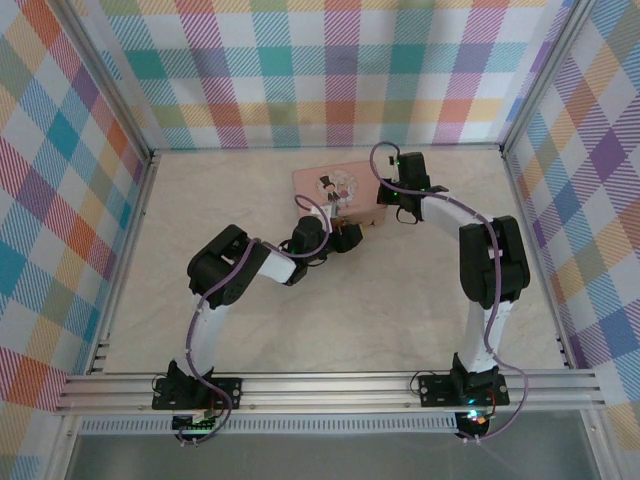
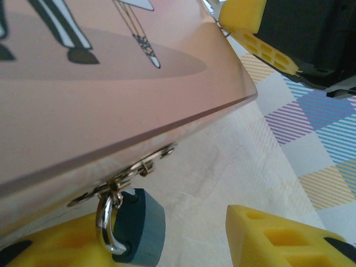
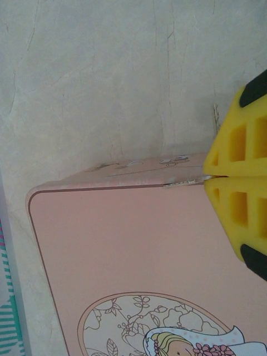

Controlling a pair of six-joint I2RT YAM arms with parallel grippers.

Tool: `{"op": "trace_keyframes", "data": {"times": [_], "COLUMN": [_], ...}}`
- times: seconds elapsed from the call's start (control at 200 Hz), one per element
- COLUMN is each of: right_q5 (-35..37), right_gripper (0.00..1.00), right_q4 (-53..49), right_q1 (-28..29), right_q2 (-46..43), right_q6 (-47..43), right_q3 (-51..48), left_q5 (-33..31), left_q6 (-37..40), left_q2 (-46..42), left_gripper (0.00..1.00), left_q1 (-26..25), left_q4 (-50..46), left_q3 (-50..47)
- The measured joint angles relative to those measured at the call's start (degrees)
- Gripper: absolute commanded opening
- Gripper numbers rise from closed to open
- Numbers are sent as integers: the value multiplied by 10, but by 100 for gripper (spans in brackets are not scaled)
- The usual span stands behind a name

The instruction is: Unlock the padlock with the key

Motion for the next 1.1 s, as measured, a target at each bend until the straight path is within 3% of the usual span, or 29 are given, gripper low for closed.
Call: {"op": "trace_keyframes", "data": {"times": [0.215,0.365,0.52,0.6,0.78,1.1], "right_q5": [-1,-2,-4,-5,-17,-16], "right_gripper": [0,0,0,0,0,0], "right_q4": [0,1,1,1,4,7], "right_q1": [0,0,0,0,5,9], "right_q2": [-9,-19,-28,-32,-35,-45], "right_q6": [0,0,0,0,2,4], "right_q3": [-9,-21,-30,-33,-34,-46], "left_q5": [2,5,7,10,17,27], "left_q6": [-1,0,2,4,2,-14], "left_q2": [0,0,0,-1,-1,-1], "left_gripper": [30,29,16,17,34,36], "left_q1": [11,17,22,24,24,24], "left_q4": [-16,-17,-20,-21,-21,-26], "left_q3": [-1,-1,-1,-1,0,7]}}
